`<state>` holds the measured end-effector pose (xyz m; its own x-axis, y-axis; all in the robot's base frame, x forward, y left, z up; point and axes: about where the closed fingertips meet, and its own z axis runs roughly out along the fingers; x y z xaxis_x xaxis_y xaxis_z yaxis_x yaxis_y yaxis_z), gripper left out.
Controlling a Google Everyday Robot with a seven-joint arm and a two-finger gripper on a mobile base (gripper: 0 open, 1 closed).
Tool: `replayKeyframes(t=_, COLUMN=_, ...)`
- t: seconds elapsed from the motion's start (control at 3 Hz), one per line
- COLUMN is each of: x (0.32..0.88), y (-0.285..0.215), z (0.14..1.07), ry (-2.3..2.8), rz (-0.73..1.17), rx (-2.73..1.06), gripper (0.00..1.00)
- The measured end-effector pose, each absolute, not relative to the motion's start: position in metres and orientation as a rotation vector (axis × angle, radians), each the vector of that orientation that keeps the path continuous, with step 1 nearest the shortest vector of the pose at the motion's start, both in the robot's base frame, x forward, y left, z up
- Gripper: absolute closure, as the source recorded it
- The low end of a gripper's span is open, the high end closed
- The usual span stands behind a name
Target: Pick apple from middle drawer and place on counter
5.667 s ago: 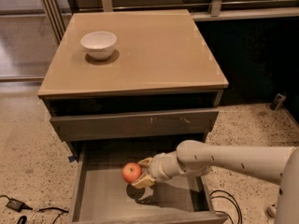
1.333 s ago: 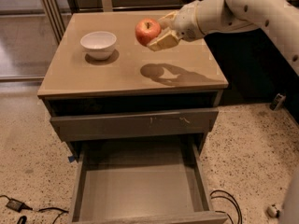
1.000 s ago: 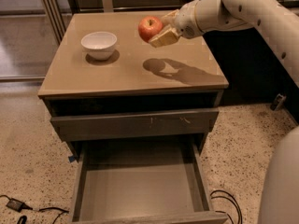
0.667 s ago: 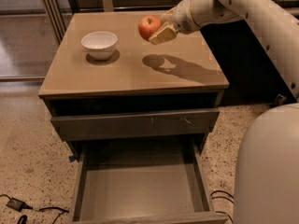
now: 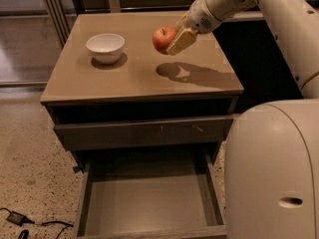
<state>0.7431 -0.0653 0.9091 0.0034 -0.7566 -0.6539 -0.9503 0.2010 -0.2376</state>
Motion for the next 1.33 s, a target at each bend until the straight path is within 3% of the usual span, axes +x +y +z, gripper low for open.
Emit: replayKeyframes(t=1.33, x=0.754, y=-0.041, z=0.854, ry=1.856, rz=0.43, rx=-1.639, gripper=1.0)
